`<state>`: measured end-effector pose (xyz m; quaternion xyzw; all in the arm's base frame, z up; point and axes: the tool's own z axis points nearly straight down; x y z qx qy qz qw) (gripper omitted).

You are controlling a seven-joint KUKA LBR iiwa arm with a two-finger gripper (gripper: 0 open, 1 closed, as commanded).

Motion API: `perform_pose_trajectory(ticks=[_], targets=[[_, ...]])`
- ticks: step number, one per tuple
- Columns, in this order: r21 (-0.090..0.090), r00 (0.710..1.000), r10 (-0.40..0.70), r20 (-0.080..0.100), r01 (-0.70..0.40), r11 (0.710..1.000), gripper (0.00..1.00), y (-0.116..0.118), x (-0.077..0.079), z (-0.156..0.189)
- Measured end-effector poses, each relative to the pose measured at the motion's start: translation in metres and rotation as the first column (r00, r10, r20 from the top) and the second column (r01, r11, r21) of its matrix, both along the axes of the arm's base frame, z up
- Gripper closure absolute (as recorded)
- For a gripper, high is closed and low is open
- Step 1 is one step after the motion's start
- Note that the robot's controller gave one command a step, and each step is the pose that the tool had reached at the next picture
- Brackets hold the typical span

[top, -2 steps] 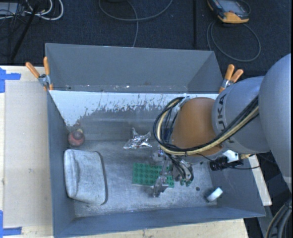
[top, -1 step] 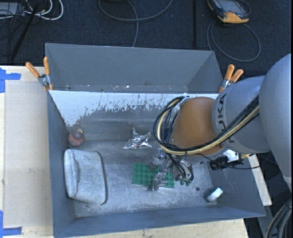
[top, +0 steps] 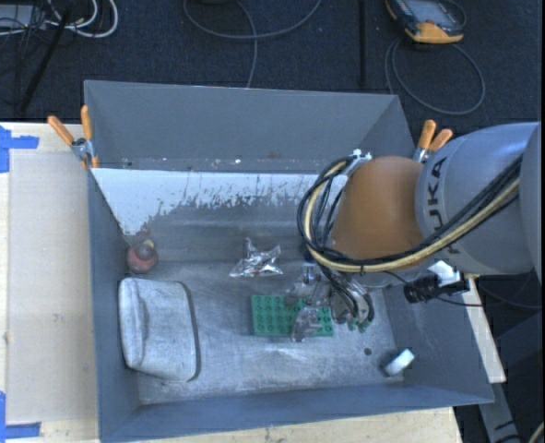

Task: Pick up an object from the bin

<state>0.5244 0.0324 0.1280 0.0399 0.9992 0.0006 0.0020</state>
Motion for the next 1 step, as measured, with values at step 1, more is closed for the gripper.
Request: perform_pose_trajectory(ticks=[1], targets=[[0.000,1.000,0.005,0.003,-0.005,1.000,1.00,-0.0003,0.0015,0.0755]])
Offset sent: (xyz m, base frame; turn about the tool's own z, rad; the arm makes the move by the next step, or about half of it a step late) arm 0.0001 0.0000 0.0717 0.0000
